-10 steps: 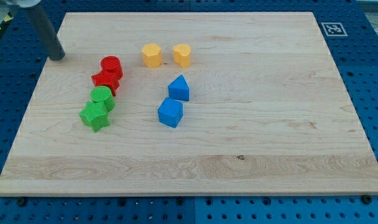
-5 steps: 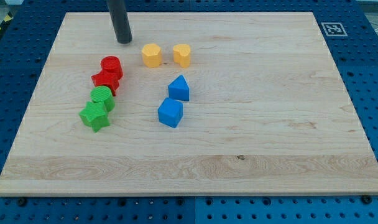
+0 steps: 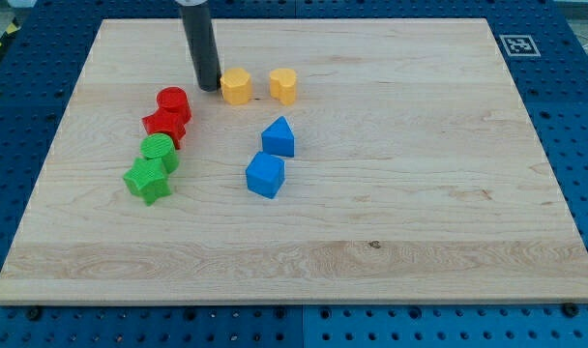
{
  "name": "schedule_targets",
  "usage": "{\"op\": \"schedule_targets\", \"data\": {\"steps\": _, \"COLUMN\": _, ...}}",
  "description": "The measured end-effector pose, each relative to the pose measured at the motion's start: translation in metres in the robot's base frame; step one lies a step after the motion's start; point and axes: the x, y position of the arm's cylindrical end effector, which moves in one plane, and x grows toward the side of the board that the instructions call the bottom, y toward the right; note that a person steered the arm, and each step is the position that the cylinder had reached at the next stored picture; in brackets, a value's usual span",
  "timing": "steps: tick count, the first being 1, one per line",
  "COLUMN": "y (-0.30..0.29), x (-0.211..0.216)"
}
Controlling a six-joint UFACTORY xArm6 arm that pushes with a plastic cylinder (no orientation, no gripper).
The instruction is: Move the yellow hexagon closer to the yellow heart
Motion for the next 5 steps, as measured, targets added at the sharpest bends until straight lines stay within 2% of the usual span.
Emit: {"op": "schedule_targets", "data": {"steps": 5, "y": 0.029, "x": 0.031}}
